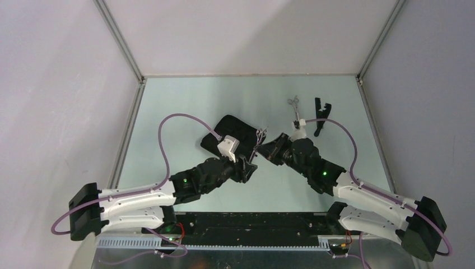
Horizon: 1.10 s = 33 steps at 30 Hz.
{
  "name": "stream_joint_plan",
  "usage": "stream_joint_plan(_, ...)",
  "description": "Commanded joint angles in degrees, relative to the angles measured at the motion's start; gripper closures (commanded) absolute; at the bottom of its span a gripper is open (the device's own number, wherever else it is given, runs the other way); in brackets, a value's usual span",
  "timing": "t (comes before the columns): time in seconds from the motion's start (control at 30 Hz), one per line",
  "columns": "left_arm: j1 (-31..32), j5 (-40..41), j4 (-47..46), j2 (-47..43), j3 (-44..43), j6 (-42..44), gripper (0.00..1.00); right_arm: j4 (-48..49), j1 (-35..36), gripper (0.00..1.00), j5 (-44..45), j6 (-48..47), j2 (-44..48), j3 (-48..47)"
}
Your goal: Sort the hair-cutting tools
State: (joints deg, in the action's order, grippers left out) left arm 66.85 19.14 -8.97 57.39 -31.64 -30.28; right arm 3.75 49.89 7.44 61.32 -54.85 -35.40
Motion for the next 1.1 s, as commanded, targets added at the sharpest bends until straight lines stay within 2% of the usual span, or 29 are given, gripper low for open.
stream_joint_plan(0.0,0.56,3.75,-3.31,-0.66,-1.93,0.96,0.45,4.57,1.72,1.00,3.64,3.23,1.43,0.42)
stream_joint_plan(0.17,0.54,3.98,-3.75,-1.67,-1.16,0.39,0.69,4.69,2.90,1.00,5.02,3.75,1.50,0.50)
stream_joint_plan(0.23,0.56,3.57,-3.83,-2.43,-0.82,0.52,0.84,5.04,2.95,1.00,5.07,3.82,1.43,0.57)
stream_joint_plan(0.27,0.56,3.51,-3.68,-2.66,-0.69,0.59,0.95,5.33,2.99,1.00,4.94,3.72,1.31,0.59)
stream_joint_plan(0.3,0.56,3.49,-3.42,-3.23,-0.65,0.34,0.97,5.58,2.97,0.97,4.72,3.59,1.27,0.59)
stream_joint_plan(0.33,0.52,3.51,-3.00,-3.55,-0.41,0.24,0.99,6.05,2.95,0.89,4.15,2.79,1.18,0.59)
stream_joint_plan(0.37,0.54,3.78,-2.44,-4.40,-0.13,0.10,1.00,6.29,2.83,0.84,3.85,2.15,1.21,0.59)
stream_joint_plan(0.4,0.56,4.19,-1.96,-4.83,-0.06,0.13,1.00,6.56,2.66,0.73,3.03,0.60,1.45,0.59)
stream_joint_plan(0.43,0.47,4.39,-0.66,-5.88,-0.02,0.22,1.00,6.59,2.25,0.67,2.10,-0.39,1.93,0.59)
stream_joint_plan(0.47,0.36,4.74,0.07,-6.50,-0.01,0.55,1.00,6.62,1.93,0.57,1.46,-2.65,2.29,0.59)
stream_joint_plan(0.5,-0.01,4.76,1.78,-7.57,-0.11,0.74,1.00,6.80,1.10,0.54,-0.27,-5.65,3.19,0.59)
stream_joint_plan(0.57,-1.52,3.68,4.35,-9.48,-0.08,1.15,1.00,6.62,-1.00,0.39,-3.70,-10.91,5.03,0.60)
stream_joint_plan(0.63,-4.07,-1.32,5.83,-11.64,0.67,1.21,1.00,6.13,-3.81,0.32,-8.61,-16.54,7.01,0.48)
stream_joint_plan(0.83,-13.67,-17.19,11.11,-17.73,1.52,2.54,1.00,0.12,-14.48,0.29,-25.25,-33.74,12.66,-0.49)
stream_joint_plan(0.9,-15.55,-21.63,13.86,-18.84,0.61,3.70,1.00,-1.73,-19.22,0.29,-31.27,-38.59,13.56,-1.30)
stream_joint_plan(1.07,-18.23,-31.26,18.51,-19.66,-2.06,5.69,1.00,-2.17,-26.07,0.30,-51.95,-48.77,11.68,-3.15)
